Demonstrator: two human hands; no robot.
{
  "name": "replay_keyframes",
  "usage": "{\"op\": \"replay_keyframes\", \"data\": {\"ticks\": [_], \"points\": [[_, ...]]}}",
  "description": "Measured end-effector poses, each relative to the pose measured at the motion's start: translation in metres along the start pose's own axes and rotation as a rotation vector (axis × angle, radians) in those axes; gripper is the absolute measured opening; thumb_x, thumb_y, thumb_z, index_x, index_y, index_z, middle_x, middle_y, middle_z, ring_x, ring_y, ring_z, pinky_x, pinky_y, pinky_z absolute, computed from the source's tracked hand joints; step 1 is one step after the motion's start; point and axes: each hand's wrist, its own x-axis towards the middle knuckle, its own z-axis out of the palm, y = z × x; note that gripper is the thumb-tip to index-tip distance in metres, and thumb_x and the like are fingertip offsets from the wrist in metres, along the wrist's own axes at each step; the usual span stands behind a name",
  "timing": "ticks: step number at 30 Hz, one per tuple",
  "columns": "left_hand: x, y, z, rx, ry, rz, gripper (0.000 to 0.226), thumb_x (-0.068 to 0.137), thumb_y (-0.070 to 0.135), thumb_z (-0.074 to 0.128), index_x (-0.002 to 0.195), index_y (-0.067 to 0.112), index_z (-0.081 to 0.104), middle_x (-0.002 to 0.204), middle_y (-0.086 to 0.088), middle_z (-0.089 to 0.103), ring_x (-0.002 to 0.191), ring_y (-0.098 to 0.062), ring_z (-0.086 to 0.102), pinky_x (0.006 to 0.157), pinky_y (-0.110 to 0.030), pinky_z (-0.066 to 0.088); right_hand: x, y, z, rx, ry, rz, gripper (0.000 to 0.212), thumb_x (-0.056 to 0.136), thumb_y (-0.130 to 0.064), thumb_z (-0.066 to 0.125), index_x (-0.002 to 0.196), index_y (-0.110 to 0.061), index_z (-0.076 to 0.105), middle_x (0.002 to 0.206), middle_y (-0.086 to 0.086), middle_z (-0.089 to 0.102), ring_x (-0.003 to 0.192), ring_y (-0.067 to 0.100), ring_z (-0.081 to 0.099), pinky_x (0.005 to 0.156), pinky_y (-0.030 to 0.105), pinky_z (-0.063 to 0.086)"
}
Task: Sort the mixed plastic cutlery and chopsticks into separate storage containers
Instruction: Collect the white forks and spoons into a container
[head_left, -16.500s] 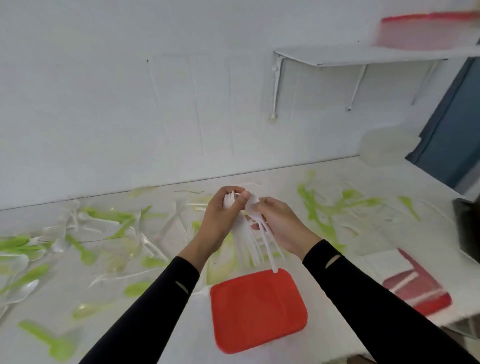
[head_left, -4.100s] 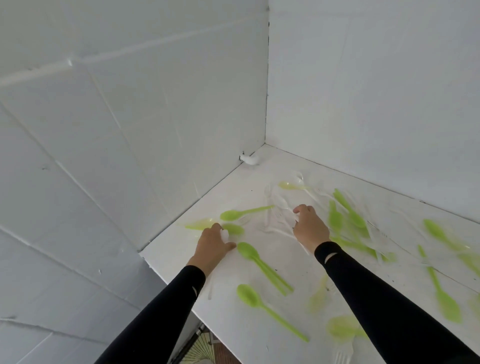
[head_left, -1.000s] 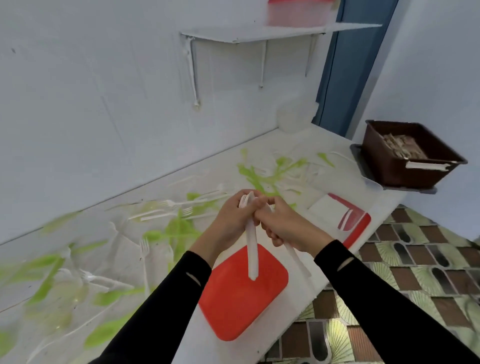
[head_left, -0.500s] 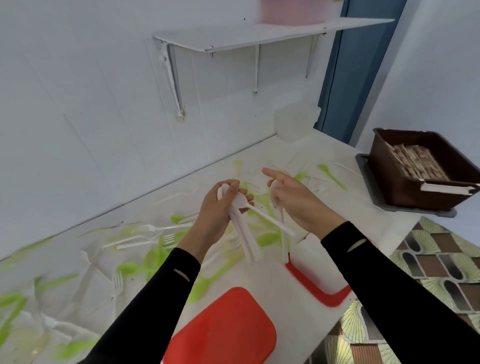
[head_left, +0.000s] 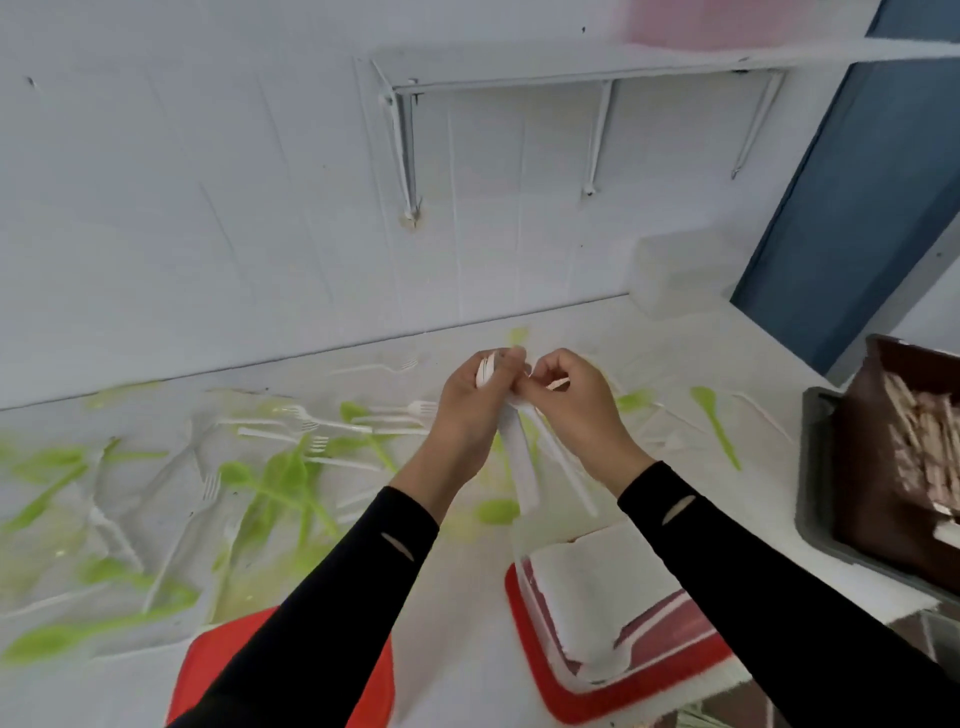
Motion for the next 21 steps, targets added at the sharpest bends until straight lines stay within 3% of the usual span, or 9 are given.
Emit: {"op": "replay_keyframes", "data": {"ticks": [3, 5, 7, 9, 12, 15, 18, 20, 21], "points": [[0.000, 0.001, 0.024, -0.016, 0.177, 0.045, 0.018, 0.096, 0.030, 0.062, 0.098, 0.014, 0.067, 0.088, -0.005, 0.069, 0.087, -0.022, 0.067, 0.088, -0.040, 0.051, 0.002, 0.004, -0.023, -0.014, -0.074, -0.122, 0.019, 0.092, -0.034, 0.067, 0.081, -0.021, 0.058, 0.084, -0.013, 0.060, 0.070, -0.001, 0.053, 0.063, 0.012, 0.038], [0.001, 0.005, 0.034, -0.043, 0.255, 0.075, 0.016, 0.097, 0.027, 0.059, 0.099, 0.013, 0.066, 0.091, -0.009, 0.071, 0.091, -0.029, 0.070, 0.087, -0.041, 0.053, 0.002, 0.004, -0.034, -0.023, -0.180, -0.247, 0.005, 0.095, -0.027, 0.064, 0.100, -0.028, 0.065, 0.103, -0.012, 0.063, 0.094, 0.002, 0.058, 0.072, 0.012, 0.043], [0.002, 0.010, 0.044, -0.066, 0.311, 0.104, 0.015, 0.097, 0.024, 0.060, 0.099, 0.011, 0.066, 0.086, -0.005, 0.071, 0.086, -0.026, 0.071, 0.083, -0.038, 0.055, 0.006, 0.004, -0.048, -0.010, -0.309, -0.315, 0.024, 0.094, -0.022, 0.065, 0.116, -0.030, 0.065, 0.114, -0.009, 0.059, 0.106, 0.004, 0.057, 0.081, 0.014, 0.047], [0.004, 0.014, 0.049, -0.124, 0.373, 0.104, 0.012, 0.097, 0.021, 0.060, 0.099, 0.010, 0.064, 0.080, 0.000, 0.068, 0.077, -0.020, 0.069, 0.075, -0.033, 0.056, 0.012, 0.005, -0.058, -0.024, -0.445, -0.278, 0.028, 0.093, -0.025, 0.067, 0.117, -0.038, 0.065, 0.117, -0.011, 0.052, 0.111, 0.002, 0.054, 0.084, 0.017, 0.050], [0.006, 0.018, 0.058, -0.198, 0.376, 0.091, 0.020, 0.096, 0.028, 0.063, 0.105, 0.011, 0.058, 0.081, 0.001, 0.061, 0.082, -0.018, 0.071, 0.072, -0.032, 0.056, 0.026, 0.012, -0.069, -0.110, -0.503, -0.324, 0.026, 0.097, -0.028, 0.059, 0.118, -0.044, 0.063, 0.112, -0.014, 0.049, 0.106, 0.003, 0.055, 0.081, 0.022, 0.051], [0.003, 0.017, 0.064, -0.131, 0.274, 0.096, 0.027, 0.090, 0.028, 0.070, 0.111, 0.016, 0.057, 0.086, 0.004, 0.064, 0.091, -0.017, 0.071, 0.076, -0.032, 0.056, 0.035, 0.014, -0.076, -0.132, -0.555, -0.302, 0.025, 0.101, -0.034, 0.051, 0.117, -0.050, 0.060, 0.110, -0.016, 0.047, 0.101, 0.004, 0.057, 0.084, 0.027, 0.051], [-0.002, 0.011, 0.068, -0.046, 0.226, 0.131, 0.030, 0.086, 0.018, 0.074, 0.111, 0.019, 0.057, 0.086, -0.002, 0.065, 0.083, -0.021, 0.066, 0.081, -0.043, 0.055, 0.036, 0.016, -0.082, -0.138, -0.659, -0.271, 0.023, 0.096, -0.041, 0.056, 0.115, -0.056, 0.056, 0.116, -0.018, 0.044, 0.098, -0.004, 0.057, 0.085, 0.017, 0.047], [-0.005, 0.006, 0.072, -0.085, 0.285, 0.147, 0.023, 0.090, 0.019, 0.071, 0.107, 0.015, 0.056, 0.097, -0.007, 0.064, 0.096, -0.022, 0.070, 0.090, -0.055, 0.054, 0.033, 0.017, -0.086, -0.158, -0.709, -0.305, 0.043, 0.090, -0.039, 0.068, 0.120, -0.061, 0.048, 0.118, -0.019, 0.040, 0.095, -0.011, 0.054, 0.082, 0.011, 0.044], [-0.008, 0.005, 0.075, -0.103, 0.328, 0.152, 0.020, 0.093, 0.020, 0.068, 0.107, 0.013, 0.055, 0.100, -0.007, 0.064, 0.101, -0.022, 0.070, 0.089, -0.054, 0.055, 0.032, 0.020, -0.086, -0.185, -0.718, -0.336, 0.053, 0.087, -0.035, 0.073, 0.123, -0.060, 0.044, 0.119, -0.018, 0.038, 0.095, -0.015, 0.051, 0.082, 0.007, 0.042]]}}
